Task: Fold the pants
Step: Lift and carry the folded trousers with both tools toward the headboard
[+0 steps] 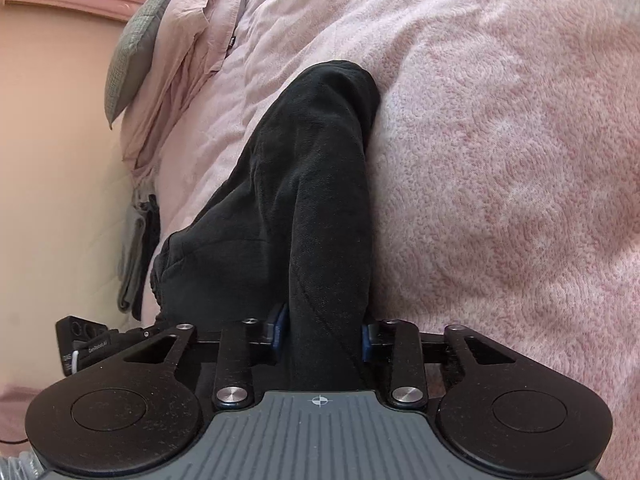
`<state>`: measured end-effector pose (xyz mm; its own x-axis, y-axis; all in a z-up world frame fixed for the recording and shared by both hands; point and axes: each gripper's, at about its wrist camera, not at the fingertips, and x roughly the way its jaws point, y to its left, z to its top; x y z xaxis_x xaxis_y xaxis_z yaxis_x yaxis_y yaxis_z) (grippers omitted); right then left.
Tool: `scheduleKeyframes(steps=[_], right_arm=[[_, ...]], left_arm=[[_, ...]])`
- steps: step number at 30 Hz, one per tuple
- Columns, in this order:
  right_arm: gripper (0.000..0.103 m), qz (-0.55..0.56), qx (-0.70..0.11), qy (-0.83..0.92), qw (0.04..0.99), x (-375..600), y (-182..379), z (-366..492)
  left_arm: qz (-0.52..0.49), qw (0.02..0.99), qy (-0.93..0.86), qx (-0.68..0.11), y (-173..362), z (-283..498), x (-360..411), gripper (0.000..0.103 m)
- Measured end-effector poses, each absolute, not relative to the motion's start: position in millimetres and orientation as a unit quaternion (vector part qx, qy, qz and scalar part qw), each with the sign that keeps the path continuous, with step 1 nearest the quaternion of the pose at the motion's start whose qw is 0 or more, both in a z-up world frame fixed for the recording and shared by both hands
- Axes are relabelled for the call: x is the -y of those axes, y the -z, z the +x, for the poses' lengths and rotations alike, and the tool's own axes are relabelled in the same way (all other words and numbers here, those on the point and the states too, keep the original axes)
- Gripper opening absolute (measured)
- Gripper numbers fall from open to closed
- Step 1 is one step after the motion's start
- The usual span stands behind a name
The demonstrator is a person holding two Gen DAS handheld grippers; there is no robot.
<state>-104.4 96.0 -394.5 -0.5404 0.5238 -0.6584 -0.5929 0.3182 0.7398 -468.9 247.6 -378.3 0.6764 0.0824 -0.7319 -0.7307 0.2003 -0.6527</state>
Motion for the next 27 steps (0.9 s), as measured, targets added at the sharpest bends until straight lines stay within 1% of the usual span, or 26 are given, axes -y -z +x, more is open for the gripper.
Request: scheduleKeyframes(steps=[1,3,6,7,11,19,27], right_arm=[[0.024,-0.031,-0.655,-0.581,0.482,-97,391,-106],[0.022,-0.036,-0.654,-0.578,0.486,-97,383,-108],[0.02,-0.043,-0.652,-0.58,0.487,-100,367,-109],[0.02,-0.046,-0.649,-0.582,0.487,-101,361,-109],[0.02,-0.06,-0.643,-0.592,0.481,-113,332,-118],[0.02,-0.085,-0.632,-0.628,0.446,-153,283,-144],[0.02,-0.135,-0.605,-0.686,0.379,-220,249,-213]], left_arm=[[-0.56,0.72,-0.291,-0.288,374,-467,-245,0.056],[-0.558,0.716,-0.303,-0.29,366,-466,-242,0.052],[-0.567,0.709,-0.312,-0.28,355,-470,-240,0.044],[-0.568,0.708,-0.315,-0.277,349,-471,-238,0.043],[-0.564,0.705,-0.333,-0.274,322,-475,-229,0.042],[-0.563,0.691,-0.392,-0.23,251,-501,-204,0.042],[-0.563,0.663,-0.466,-0.163,203,-563,-187,0.042]])
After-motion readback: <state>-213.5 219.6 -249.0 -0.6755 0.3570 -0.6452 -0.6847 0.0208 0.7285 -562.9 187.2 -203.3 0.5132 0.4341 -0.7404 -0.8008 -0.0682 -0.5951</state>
